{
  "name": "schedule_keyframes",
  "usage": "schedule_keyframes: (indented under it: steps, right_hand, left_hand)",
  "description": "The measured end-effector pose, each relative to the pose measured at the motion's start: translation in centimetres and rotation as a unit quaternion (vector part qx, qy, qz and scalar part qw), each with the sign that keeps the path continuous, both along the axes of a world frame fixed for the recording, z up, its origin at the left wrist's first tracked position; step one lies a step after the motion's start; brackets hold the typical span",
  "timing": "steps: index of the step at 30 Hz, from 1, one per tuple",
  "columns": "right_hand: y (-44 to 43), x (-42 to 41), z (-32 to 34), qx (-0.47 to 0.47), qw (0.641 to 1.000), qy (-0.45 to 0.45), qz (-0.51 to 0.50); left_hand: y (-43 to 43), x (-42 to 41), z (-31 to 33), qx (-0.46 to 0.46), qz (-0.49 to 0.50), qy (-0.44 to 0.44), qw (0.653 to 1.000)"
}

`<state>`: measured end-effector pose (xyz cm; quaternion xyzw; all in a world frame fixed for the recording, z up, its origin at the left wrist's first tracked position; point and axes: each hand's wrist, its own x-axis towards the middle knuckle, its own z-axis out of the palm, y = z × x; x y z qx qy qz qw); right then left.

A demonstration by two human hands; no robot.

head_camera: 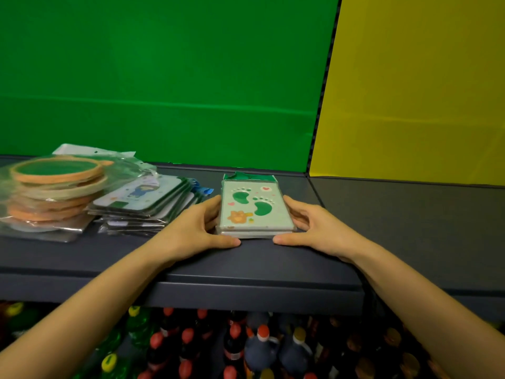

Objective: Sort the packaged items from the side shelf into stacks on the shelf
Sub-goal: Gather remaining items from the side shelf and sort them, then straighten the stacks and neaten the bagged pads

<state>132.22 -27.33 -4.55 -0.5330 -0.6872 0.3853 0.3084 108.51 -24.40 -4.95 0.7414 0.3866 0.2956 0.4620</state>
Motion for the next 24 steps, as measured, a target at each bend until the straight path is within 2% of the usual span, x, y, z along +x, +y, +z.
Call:
schedule_keyframes:
  steps: [8, 15, 20, 24]
  right_hand:
    - [-0.1, -0.3, 0.0, 0.025, 0.999, -0.019, 0.011]
    - [-0.7, -0.7, -0.4, 0.046, 0.998, -0.050, -0.006]
    - [-1.5, -1.1, -0.1, 0.059, 0.996, -0.054, -0.044]
    - [-2.8, -1.8, 0.5, 0.106, 0.978, -0.119, -0.131]
  left_hand:
    - [-0.3, 0.1, 0.3, 0.027, -0.004, 0.043, 0.999]
    - [0.0, 1.0, 0.9, -0.027, 0.006, 0.041, 0.999]
    - [-0.7, 1.3, 1.1, -0.037, 0.054, 0.048, 0.997]
    - [-2.8, 0.6, 0.9, 0.030, 0.089, 0.064, 0.994]
